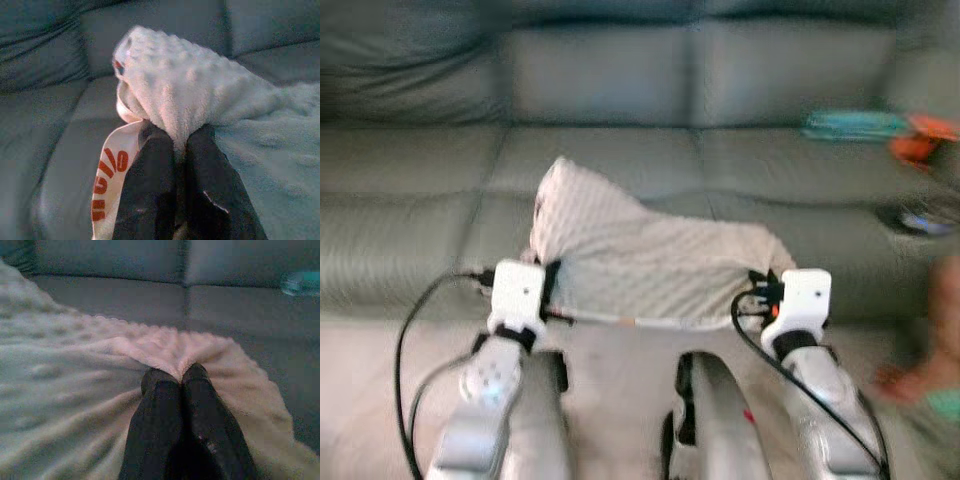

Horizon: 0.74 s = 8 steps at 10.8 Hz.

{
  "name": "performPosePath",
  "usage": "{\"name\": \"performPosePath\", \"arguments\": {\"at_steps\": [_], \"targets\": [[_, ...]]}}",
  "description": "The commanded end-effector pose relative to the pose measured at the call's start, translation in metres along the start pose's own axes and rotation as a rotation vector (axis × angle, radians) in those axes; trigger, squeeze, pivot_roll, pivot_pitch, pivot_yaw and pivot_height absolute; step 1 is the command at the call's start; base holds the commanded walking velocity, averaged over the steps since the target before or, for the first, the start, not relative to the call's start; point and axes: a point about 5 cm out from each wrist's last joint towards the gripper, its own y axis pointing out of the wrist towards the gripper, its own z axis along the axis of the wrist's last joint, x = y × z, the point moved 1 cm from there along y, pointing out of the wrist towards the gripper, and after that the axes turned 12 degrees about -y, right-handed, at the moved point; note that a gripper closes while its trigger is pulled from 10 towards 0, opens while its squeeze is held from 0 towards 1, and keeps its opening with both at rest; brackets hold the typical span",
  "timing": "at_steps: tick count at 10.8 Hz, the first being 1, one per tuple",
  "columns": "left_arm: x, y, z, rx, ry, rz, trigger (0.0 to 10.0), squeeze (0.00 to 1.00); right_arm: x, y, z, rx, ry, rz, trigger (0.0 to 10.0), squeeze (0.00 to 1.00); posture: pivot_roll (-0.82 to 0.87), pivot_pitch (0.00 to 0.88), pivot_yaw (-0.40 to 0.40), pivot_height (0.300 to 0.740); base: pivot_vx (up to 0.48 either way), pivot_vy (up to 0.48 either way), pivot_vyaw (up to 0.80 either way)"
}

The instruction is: Move the pillow to the sofa

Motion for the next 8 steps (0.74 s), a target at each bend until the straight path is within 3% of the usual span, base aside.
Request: {"name": "performPosePath", "arguments": {"at_steps": [1, 8], "targets": [[-0.0031, 0.0011, 0.0062, 0.027, 0.023, 0.012, 10.0, 0.00, -0.0008, -0.0016, 0.0015, 0.013, -0.005, -0.001, 10.0, 0.00, 0.01, 0.175, -0.020, 0.603, 0.262, 0.000, 0.00], [0.0001, 0.0028, 0.0053, 0.026, 0.013, 0.004, 10.0, 0.00, 0.0000, -0.0019, 0.0019, 0.019, -0.018, 0.000, 10.0, 0.00, 0.01, 0.178, -0.017, 0.603, 0.291, 0.000, 0.00]]}}
